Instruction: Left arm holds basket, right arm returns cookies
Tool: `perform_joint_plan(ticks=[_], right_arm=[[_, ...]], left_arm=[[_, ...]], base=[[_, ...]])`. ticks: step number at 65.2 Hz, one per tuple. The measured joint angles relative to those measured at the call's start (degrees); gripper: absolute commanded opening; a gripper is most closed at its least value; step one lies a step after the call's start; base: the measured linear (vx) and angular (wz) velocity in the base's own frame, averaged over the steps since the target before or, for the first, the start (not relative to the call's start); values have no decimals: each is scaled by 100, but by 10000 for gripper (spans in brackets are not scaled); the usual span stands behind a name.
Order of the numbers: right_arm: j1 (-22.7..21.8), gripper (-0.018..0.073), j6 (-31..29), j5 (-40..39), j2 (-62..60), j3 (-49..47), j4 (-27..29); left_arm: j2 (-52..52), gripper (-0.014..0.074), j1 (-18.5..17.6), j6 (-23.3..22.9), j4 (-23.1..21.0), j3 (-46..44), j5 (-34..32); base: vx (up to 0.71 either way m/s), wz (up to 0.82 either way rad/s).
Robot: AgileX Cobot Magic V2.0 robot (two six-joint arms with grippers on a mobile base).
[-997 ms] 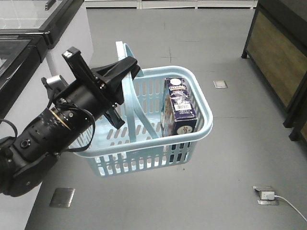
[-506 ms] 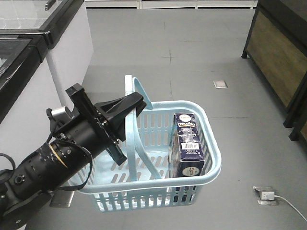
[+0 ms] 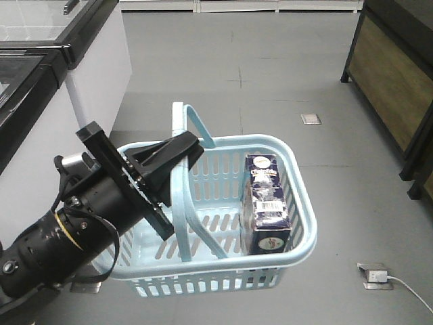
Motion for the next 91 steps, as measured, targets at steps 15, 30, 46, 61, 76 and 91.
perform_joint_plan(ticks=[15,30,46,61,76,91], right_arm=[[0,-6,0,0,0,0,0],[0,-6,0,0,0,0,0],[0,-6,0,0,0,0,0],[0,-6,0,0,0,0,0],[0,-6,0,0,0,0,0],[0,-6,0,0,0,0,0]], left_arm=[[0,-3,-356,40,83,0,0],[0,-3,-358,140,-95,0,-2],[-11,-3,-358,281,-636,375,-8],[-55,-3,-592,402,-817,565,45],[-87,-3,-953,486,-1020,565,34],[-87,-3,-985,530,-1071,565,8]], base=[[0,0],[0,0],[0,0],[0,0],[0,0],[0,0]])
